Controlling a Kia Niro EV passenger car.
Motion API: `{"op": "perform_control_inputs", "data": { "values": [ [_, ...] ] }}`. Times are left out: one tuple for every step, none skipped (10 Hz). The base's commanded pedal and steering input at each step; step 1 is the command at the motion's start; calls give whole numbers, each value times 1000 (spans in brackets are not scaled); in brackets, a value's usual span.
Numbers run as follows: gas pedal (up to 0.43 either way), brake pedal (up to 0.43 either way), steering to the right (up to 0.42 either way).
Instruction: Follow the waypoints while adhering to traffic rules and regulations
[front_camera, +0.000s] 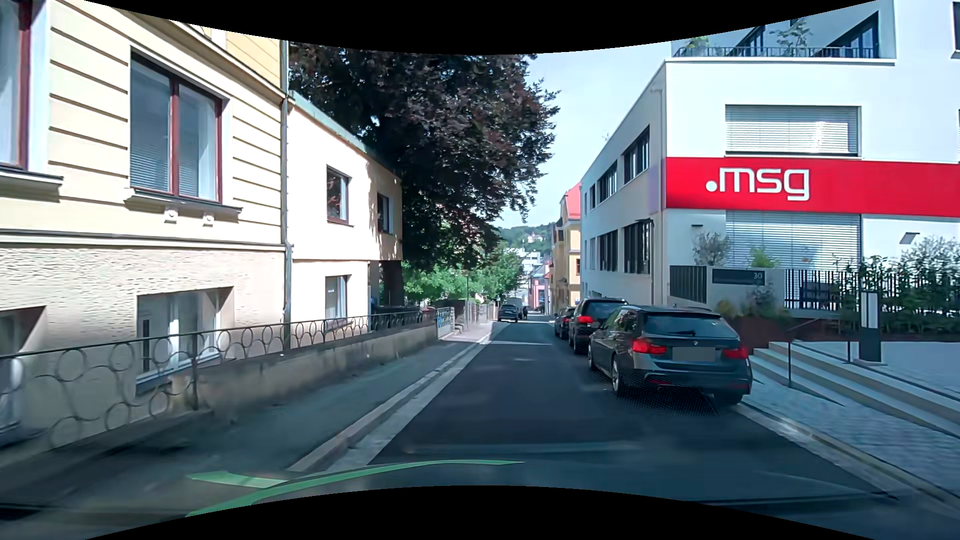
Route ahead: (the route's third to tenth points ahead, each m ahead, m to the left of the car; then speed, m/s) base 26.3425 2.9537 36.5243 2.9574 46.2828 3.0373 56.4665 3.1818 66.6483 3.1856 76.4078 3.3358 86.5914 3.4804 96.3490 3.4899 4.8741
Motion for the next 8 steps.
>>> {"op": "perform_control_inputs", "data": {
  "values": [
    [0, 0, 37],
    [0, 0, 37],
    [0, 0, 37],
    [0, 0, 37],
    [0, 0, 37],
    [0, 0, 39],
    [0, 0, 46],
    [0, 0, 51]
  ]
}}
